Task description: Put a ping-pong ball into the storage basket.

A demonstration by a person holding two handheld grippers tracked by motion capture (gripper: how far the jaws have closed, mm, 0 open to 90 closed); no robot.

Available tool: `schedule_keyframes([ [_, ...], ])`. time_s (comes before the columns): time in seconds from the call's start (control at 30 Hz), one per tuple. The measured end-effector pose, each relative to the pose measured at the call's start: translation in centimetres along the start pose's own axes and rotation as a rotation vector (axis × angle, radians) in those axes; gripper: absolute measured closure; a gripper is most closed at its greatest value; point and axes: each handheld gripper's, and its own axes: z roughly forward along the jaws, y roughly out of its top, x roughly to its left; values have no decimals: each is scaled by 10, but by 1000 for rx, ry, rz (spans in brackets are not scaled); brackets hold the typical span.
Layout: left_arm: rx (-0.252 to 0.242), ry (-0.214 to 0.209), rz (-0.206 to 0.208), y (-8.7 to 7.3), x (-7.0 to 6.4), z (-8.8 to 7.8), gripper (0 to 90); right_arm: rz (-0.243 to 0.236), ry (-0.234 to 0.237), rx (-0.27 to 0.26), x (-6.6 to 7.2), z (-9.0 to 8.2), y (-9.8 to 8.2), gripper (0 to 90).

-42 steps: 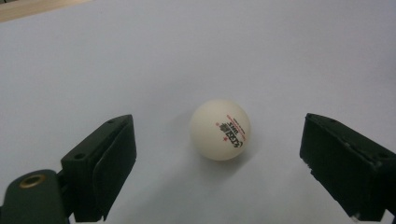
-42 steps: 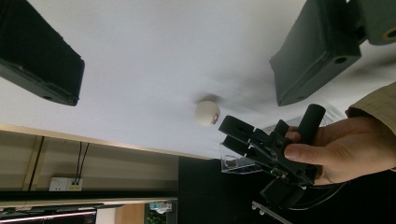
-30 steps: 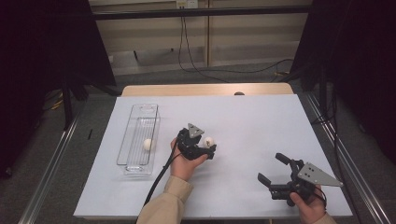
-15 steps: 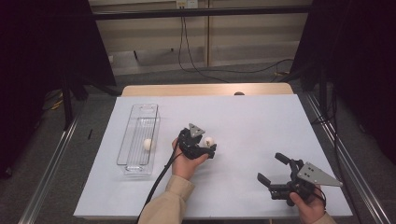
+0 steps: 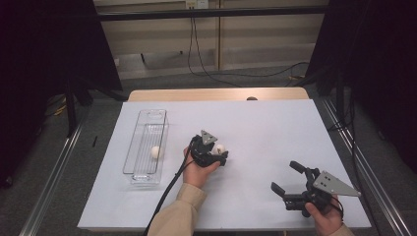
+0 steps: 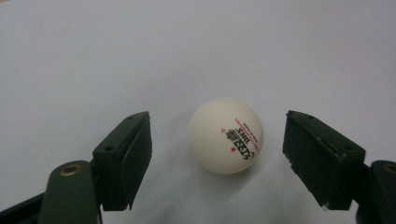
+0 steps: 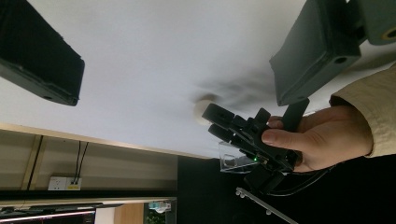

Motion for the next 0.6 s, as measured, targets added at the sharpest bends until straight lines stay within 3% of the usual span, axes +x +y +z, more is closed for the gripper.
schedule_keyframes([
  [0.6,14,-12,18,-3,-1,8,374,0,-2,-1,-1,0,0,18],
])
